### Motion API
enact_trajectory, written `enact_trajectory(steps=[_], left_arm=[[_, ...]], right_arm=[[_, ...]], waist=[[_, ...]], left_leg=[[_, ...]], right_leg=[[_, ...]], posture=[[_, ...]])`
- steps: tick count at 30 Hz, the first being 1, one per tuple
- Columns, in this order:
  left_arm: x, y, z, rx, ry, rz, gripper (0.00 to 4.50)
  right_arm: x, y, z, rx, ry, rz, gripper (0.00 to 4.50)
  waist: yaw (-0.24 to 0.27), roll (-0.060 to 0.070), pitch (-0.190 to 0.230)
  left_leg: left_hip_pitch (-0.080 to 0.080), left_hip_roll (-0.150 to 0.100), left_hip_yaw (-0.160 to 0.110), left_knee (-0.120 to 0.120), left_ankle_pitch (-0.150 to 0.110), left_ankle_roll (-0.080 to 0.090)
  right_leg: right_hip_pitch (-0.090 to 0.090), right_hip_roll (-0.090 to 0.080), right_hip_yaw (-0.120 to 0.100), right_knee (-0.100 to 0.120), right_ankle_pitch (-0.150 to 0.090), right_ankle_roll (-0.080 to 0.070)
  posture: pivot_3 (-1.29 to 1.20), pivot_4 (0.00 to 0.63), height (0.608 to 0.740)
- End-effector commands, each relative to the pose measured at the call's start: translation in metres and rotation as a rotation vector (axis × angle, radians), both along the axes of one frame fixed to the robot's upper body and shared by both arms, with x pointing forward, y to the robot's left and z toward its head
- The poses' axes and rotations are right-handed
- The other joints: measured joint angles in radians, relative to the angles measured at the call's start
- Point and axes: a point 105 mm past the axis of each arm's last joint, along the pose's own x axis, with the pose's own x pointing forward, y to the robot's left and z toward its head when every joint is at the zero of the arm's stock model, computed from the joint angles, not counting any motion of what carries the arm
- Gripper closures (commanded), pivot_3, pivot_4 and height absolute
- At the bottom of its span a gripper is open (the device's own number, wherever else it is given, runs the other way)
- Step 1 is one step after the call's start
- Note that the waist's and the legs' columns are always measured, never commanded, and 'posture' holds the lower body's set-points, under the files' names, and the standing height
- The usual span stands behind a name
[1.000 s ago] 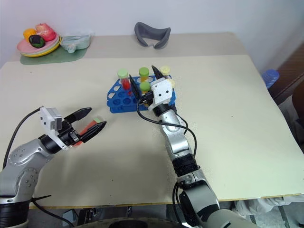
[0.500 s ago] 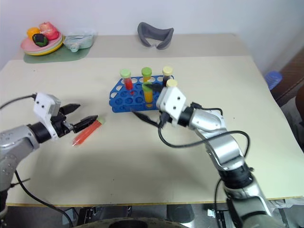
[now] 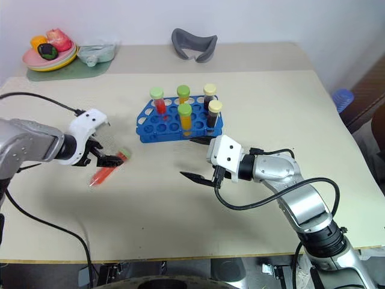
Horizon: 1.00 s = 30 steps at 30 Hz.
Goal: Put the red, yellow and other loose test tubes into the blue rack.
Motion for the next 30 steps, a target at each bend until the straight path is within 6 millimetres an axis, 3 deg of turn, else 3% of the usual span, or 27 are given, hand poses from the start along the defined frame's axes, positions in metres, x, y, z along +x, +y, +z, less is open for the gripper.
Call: enact_trajectory(steps=[1, 19, 22, 27, 28, 30], left_arm=[[0.002, 0.006, 0.004, 0.043, 0.006, 0.012, 0.0], [0.009, 0.012, -0.017, 0.119, 0.081, 0.027, 0.0], [0.008, 0.012, -0.021, 0.104, 0.094, 0.035, 0.79], [0.008, 0.016, -0.024, 0.105, 0.091, 0.061, 3.21], [0.008, 0.016, -0.022, 0.099, 0.086, 0.067, 3.52], [0.011, 0.017, -0.019, 0.089, 0.066, 0.076, 3.52]], right_arm=[[-0.008, 0.007, 0.011, 0.021, -0.047, 0.032, 0.23], [-0.01, 0.015, 0.006, 0.032, -0.069, 0.022, 0.23], [-0.01, 0.016, 0.005, 0.032, -0.071, 0.027, 0.19], [-0.011, 0.016, 0.003, 0.029, -0.062, 0.035, 0.19], [-0.012, 0.016, 0.002, 0.026, -0.059, 0.037, 0.19], [-0.012, 0.016, 0.001, 0.024, -0.055, 0.04, 0.19]], waist=[[0.001, 0.0, 0.0], [0.0, 0.0, 0.0], [-0.001, 0.0, 0.0], [-0.001, 0.0, 0.0], [-0.001, 0.0, 0.0], [-0.001, 0.0, 0.0]], left_leg=[[0.0, 0.0, 0.0, 0.0, 0.0, 0.0], [0.0, 0.0, 0.0, 0.0, 0.0, 0.0], [0.0, 0.0, 0.0, 0.001, 0.0, 0.0], [0.0, 0.0, 0.0, 0.001, 0.0, 0.0], [0.0, 0.0, 0.0, 0.001, 0.0, 0.0], [0.0, 0.0, 0.0, 0.001, 0.0, 0.0]], right_leg=[[0.0, 0.0, 0.0, 0.0, 0.0, 0.0], [0.0, 0.0, 0.0, 0.0, 0.0, 0.0], [0.0, 0.0, 0.0, 0.0, 0.0, 0.0], [0.0, 0.0, 0.0, 0.001, 0.0, 0.0], [0.0, 0.0, 0.0, 0.001, 0.0, 0.0], [0.001, 0.0, 0.0, 0.001, 0.0, 0.0]], posture=[[0.0, 0.15, 0.74], [0.0, 0.15, 0.74], [0.0, 0.15, 0.74], [0.0, 0.15, 0.74], [0.0, 0.15, 0.74], [0.0, 0.15, 0.74]])
